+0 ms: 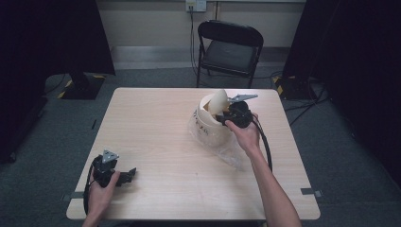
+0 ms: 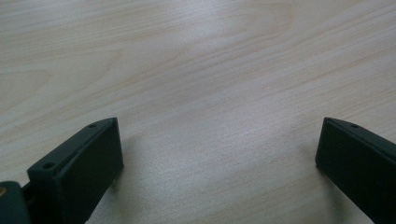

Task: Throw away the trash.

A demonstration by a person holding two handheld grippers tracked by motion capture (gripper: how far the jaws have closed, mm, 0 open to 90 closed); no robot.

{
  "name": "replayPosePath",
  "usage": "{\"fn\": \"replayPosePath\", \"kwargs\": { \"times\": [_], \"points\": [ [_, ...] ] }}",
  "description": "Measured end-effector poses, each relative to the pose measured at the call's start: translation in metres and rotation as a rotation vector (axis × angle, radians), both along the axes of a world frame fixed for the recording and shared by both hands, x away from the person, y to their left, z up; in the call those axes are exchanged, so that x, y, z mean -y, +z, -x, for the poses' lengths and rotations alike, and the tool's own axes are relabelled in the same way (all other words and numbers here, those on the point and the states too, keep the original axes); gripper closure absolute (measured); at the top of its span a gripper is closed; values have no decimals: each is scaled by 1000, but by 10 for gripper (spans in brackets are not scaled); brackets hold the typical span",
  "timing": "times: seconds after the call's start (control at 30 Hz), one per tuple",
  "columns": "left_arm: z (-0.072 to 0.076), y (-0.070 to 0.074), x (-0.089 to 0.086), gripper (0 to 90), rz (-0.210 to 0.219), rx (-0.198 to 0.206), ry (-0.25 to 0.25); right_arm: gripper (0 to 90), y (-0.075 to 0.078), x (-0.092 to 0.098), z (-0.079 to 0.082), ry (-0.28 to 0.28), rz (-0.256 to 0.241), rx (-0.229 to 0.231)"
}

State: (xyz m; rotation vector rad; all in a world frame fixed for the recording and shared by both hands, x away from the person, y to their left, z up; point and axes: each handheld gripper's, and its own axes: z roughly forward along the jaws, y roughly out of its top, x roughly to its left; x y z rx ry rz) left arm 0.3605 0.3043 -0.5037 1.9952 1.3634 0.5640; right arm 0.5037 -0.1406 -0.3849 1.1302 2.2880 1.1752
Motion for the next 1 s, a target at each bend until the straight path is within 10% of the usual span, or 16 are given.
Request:
{"fn": "replayPosePath", "kwargs": {
  "times": [0.57, 1.0],
  "points": [
    [0, 0, 0, 1, 0, 0, 0, 451, 5, 5, -1, -20, -49, 17],
    [0, 0, 0, 1, 0, 0, 0, 529, 13, 10, 7, -25, -39, 43]
  ]
}}
